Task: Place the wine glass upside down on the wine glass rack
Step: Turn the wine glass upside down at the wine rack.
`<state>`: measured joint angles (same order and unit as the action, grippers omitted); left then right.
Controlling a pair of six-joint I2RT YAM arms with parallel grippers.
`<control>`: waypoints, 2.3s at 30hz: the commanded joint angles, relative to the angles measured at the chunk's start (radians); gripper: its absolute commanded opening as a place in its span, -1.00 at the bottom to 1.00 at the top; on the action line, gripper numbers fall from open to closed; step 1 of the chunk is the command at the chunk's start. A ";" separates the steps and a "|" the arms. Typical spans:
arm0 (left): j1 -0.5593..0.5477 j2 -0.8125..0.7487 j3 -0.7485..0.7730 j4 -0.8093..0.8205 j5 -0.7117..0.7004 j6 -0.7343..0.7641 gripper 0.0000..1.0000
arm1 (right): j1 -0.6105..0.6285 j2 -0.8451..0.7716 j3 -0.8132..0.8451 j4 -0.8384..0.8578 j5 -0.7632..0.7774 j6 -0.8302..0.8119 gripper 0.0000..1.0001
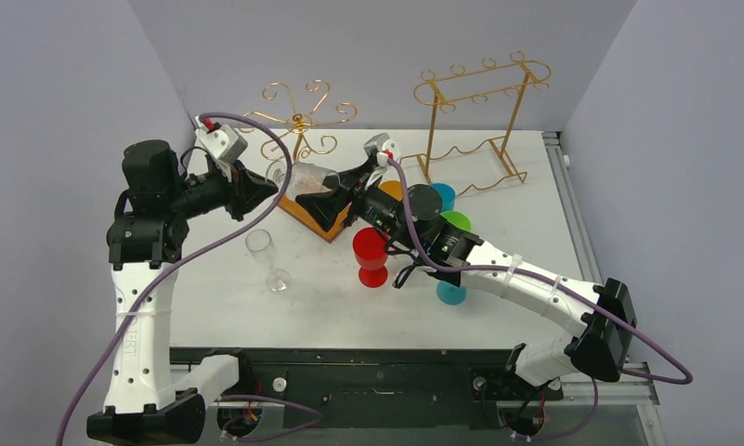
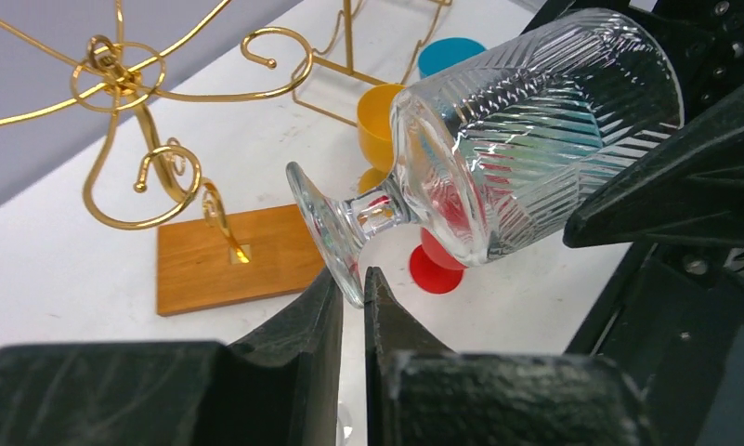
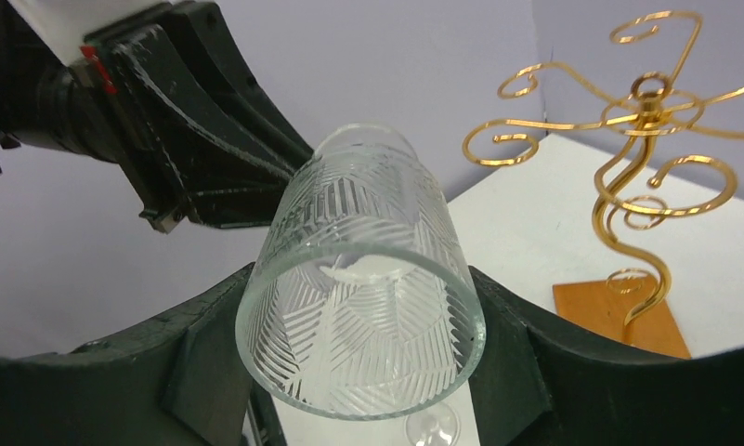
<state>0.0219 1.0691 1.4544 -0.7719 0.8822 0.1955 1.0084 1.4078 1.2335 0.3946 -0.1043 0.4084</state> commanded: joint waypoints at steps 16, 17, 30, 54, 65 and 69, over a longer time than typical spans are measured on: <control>-0.013 -0.201 -0.141 0.176 -0.026 0.820 -1.00 | -0.096 -0.005 0.137 -0.274 -0.451 0.151 0.39; -0.013 -0.207 -0.147 0.170 -0.021 0.846 -1.00 | -0.099 -0.001 0.146 -0.287 -0.471 0.148 0.41; -0.045 -0.308 -0.258 0.299 0.022 1.017 -1.00 | -0.117 0.035 0.169 -0.337 -0.539 0.104 0.50; -0.053 -0.402 -0.336 0.451 0.127 1.112 -1.00 | -0.067 0.214 0.148 -0.020 -0.701 0.018 0.54; -0.054 -0.407 -0.335 0.362 0.159 1.241 -1.00 | -0.078 0.227 0.100 0.259 -0.824 0.157 0.55; -0.054 -0.409 -0.340 0.369 0.165 1.246 -1.00 | -0.097 0.227 0.044 0.544 -0.864 0.347 0.55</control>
<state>-0.0296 0.6605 1.0908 -0.3916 1.0267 1.3903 0.9188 1.6527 1.2976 0.4911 -0.8539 0.5774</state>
